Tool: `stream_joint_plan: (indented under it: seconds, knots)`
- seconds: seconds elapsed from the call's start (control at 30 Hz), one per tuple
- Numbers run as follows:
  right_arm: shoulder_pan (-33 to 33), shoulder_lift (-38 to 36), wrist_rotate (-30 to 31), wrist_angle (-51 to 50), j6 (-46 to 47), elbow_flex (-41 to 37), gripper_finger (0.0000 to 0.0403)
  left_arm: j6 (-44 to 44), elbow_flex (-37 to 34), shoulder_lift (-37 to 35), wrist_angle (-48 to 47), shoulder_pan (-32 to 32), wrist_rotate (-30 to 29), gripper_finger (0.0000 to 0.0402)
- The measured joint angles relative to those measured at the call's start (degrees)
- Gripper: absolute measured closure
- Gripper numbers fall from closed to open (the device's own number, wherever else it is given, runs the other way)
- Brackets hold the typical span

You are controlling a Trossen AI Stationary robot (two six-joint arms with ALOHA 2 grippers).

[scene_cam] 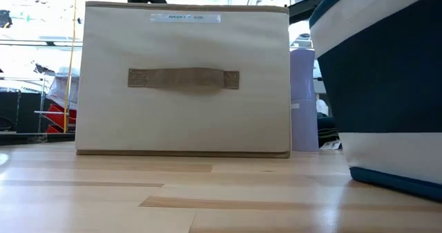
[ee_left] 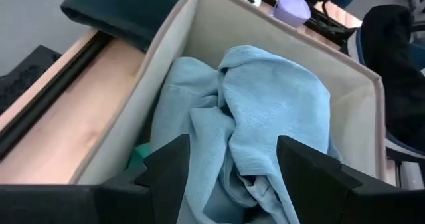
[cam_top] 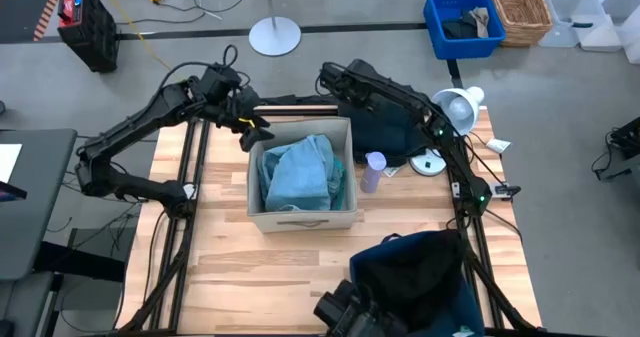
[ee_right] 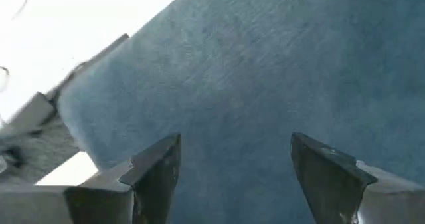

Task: Sort clothes
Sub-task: Put the black pants into the blue laundry bin

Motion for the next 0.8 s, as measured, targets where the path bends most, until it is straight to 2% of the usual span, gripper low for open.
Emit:
stream_joint_plan:
  seconds: [0.23,0.4,0.6,0.8]
  knots:
    - [-0.1,0.0,-0.7,2.7,3.3,-3.4,0.0103,2.2,0.0,-0.3,0.3,0.0,2.8,0.0182]
    - [-0.1,0.0,-1.1,3.9,2.2,-3.4,0.0103,3.2,0.0,-0.3,0.3,0.0,2.8,0.0182]
    - [0.4,0.0,-4.5,2.4,-4.7,-3.4,0.0103,3.2,0.0,-0.3,0.3,0.0,2.9,0.0182]
    - [3.2,0.0,-3.4,-4.0,-17.0,-3.4,0.0103,3.2,0.0,-0.4,-0.2,0.0,3.9,0.0182]
